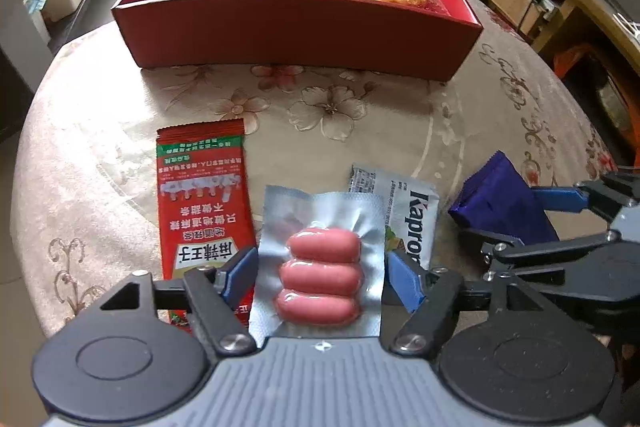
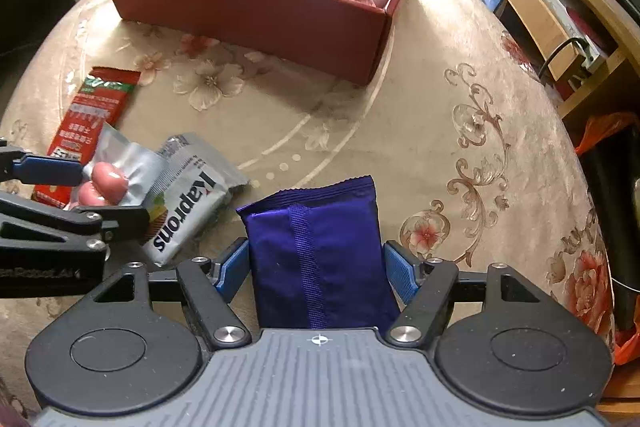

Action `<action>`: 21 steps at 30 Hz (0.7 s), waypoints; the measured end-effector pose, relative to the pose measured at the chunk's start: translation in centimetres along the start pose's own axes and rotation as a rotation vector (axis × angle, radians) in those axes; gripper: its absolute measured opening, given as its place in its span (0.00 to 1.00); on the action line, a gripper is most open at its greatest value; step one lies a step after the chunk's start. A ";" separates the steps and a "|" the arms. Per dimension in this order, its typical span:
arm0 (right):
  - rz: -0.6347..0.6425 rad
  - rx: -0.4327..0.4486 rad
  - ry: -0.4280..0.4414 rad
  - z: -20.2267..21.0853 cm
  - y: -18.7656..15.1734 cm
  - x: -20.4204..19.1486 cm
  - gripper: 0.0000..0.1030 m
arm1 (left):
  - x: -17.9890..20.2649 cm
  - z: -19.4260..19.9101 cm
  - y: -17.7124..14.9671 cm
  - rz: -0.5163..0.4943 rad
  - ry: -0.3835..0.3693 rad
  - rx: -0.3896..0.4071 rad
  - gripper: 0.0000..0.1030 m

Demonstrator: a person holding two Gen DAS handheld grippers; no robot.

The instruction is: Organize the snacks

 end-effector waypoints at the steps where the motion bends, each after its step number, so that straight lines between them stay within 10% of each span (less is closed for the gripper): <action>1: -0.001 -0.001 0.001 -0.1 0.0 0.0 0.75 | 0.1 0.0 -0.1 -0.011 0.000 0.002 0.75; 21: -0.030 0.053 -0.004 1.5 0.6 0.3 0.75 | -0.1 1.6 -1.2 0.031 -0.022 0.023 0.63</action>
Point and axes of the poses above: each gripper's, at about its wrist camera, not at the fingertips, and z roughly against the way its jaws point, x to its right, y to its top, the point moved 10 cm from there along -z, roughly the way its jaws point, and after that the axes turned 1 degree about y, right-handed, at the moved point
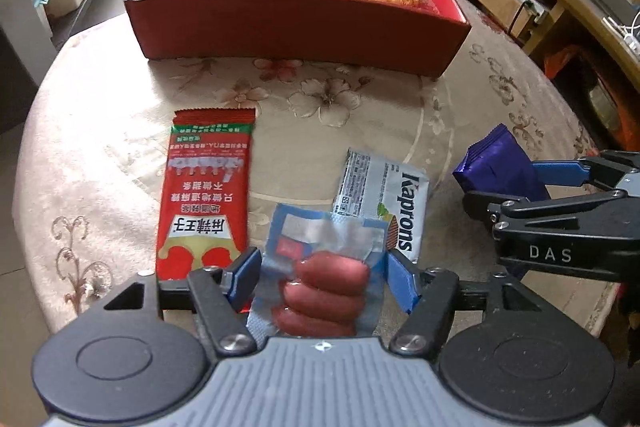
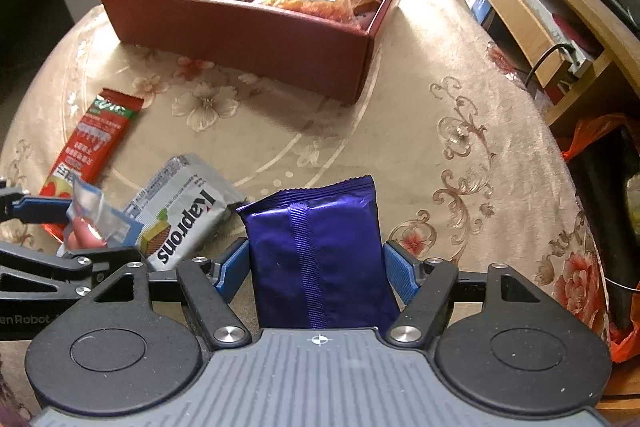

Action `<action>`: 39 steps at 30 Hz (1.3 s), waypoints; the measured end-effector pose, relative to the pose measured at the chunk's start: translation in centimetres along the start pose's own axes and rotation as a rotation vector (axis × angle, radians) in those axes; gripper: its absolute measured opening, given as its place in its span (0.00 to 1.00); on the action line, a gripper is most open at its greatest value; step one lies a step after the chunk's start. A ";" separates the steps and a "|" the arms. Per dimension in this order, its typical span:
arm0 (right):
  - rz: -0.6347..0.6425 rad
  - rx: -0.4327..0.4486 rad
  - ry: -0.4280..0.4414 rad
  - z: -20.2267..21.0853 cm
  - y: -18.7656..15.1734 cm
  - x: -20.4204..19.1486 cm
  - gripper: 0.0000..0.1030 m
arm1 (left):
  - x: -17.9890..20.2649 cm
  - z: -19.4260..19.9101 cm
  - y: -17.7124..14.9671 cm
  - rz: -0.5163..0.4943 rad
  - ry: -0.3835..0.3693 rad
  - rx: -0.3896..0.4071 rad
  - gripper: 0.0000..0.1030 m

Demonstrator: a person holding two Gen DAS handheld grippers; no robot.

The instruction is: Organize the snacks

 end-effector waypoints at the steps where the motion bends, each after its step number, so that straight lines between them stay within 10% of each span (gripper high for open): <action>1: -0.006 0.006 0.001 0.2 0.1 0.1 0.75 | 0.0 0.3 0.1 0.005 -0.004 0.009 0.63; 39: -0.086 0.201 0.037 2.8 9.4 -0.6 0.75 | -0.5 4.5 13.0 0.052 0.005 0.253 0.62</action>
Point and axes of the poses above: each gripper's, at about its wrist camera, not at the fingertips, and z roughly against the way its jaws point, x to its right, y to its top, the point moved 10 cm from there along -z, roughly the way its jaws point, and after that the axes turned 1 degree about y, right-handed, at the moved point
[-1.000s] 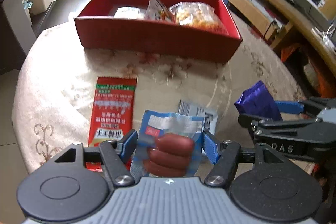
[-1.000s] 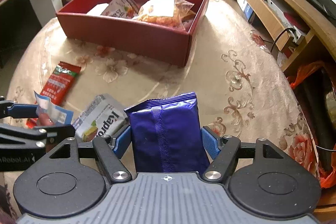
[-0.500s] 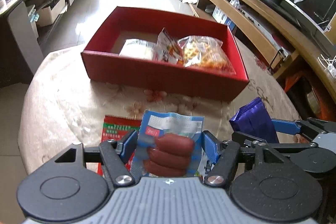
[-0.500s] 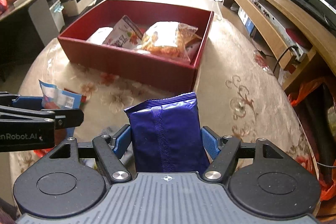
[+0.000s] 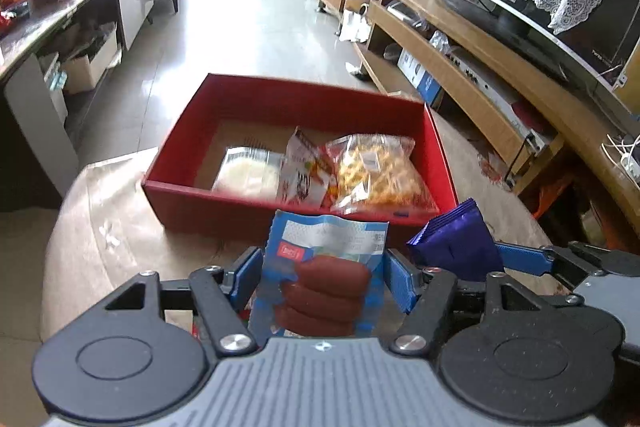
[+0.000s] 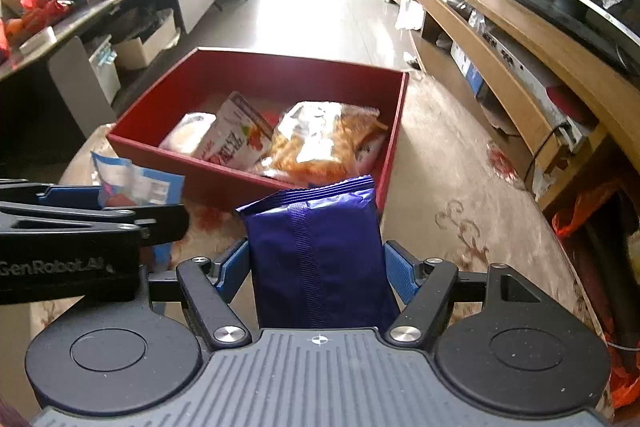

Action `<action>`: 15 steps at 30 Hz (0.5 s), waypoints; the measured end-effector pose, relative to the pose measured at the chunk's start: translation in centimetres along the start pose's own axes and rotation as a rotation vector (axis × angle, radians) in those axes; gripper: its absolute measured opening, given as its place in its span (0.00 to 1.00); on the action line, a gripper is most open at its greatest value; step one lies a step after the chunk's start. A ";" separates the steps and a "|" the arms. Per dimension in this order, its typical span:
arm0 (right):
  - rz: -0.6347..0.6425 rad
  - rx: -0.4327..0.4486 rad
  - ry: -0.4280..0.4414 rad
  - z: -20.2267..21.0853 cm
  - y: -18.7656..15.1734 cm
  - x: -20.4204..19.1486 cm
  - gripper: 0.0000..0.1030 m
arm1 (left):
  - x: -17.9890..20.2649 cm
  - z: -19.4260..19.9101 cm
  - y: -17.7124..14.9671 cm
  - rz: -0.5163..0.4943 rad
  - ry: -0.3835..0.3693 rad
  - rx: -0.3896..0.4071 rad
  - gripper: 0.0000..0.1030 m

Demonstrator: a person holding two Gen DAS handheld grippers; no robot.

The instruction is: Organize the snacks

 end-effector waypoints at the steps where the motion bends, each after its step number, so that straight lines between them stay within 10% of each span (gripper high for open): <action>1: -0.003 0.007 0.006 0.0 0.3 -0.1 0.75 | 0.0 -0.1 0.3 0.001 0.002 0.004 0.62; 15: -0.066 0.056 -0.007 -1.1 3.8 1.0 0.75 | -0.3 -1.9 4.1 0.031 0.012 0.033 0.62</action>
Point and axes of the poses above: each gripper's, at about its wrist camera, not at the fingertips, and z roughly against the way its jaws point, x to its right, y to its top, the point moved 10 cm from there along -z, roughly the way its jaws point, and after that the axes turned 1 degree about y, right-handed, at the moved point
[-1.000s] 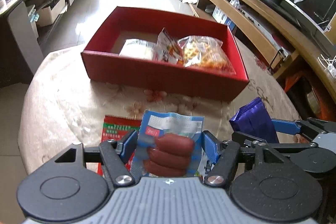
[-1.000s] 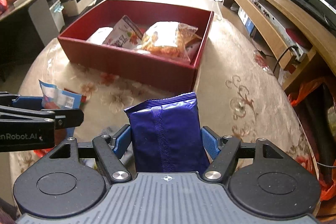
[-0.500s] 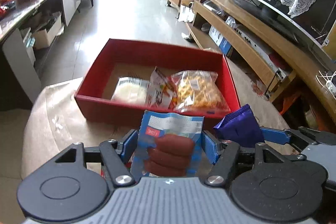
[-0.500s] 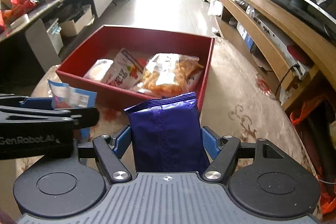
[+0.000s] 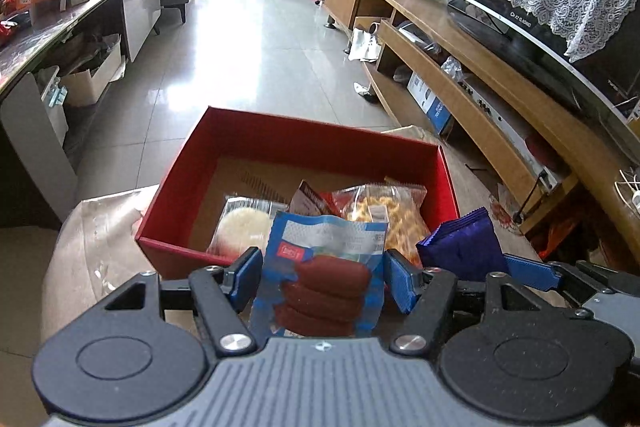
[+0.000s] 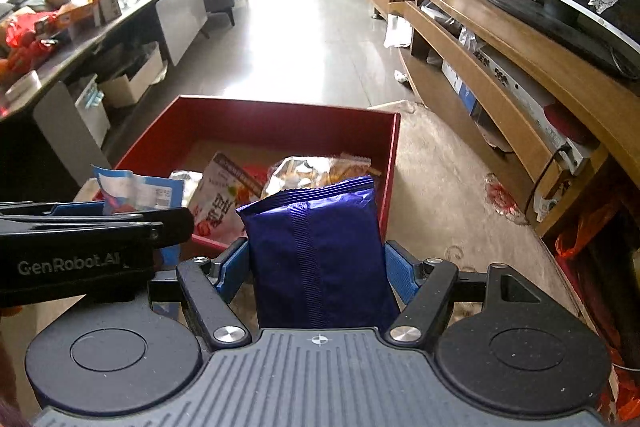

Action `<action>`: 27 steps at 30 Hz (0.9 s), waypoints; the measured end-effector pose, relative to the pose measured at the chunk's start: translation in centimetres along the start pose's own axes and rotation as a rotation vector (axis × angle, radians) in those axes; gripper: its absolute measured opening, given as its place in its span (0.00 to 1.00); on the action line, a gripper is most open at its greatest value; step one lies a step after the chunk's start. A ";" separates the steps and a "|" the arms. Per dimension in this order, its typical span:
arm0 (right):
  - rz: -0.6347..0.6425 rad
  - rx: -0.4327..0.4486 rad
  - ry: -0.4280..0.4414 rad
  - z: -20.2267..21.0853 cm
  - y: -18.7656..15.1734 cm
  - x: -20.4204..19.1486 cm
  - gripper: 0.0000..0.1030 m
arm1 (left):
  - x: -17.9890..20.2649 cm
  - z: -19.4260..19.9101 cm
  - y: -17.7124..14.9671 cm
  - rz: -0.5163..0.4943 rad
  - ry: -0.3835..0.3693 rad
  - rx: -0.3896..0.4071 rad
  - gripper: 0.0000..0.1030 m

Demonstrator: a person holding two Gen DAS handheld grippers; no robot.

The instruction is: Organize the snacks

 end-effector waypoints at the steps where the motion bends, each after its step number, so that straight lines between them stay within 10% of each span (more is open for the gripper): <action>1: 0.000 0.002 -0.001 -0.1 0.2 0.0 0.75 | 0.0 -0.2 0.2 -0.001 0.000 0.001 0.62; 27: 0.004 0.034 0.015 -4.4 4.4 -0.6 0.75 | -0.4 -5.7 4.8 0.011 0.051 0.029 0.63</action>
Point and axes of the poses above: each gripper's, at about its wrist camera, not at the fingertips, and z roughly against the way its jaws point, x to its right, y to its top, the point moved 10 cm from there along -z, roughly the way its jaws point, and after that the axes turned 1 degree about y, right-handed, at the moved point
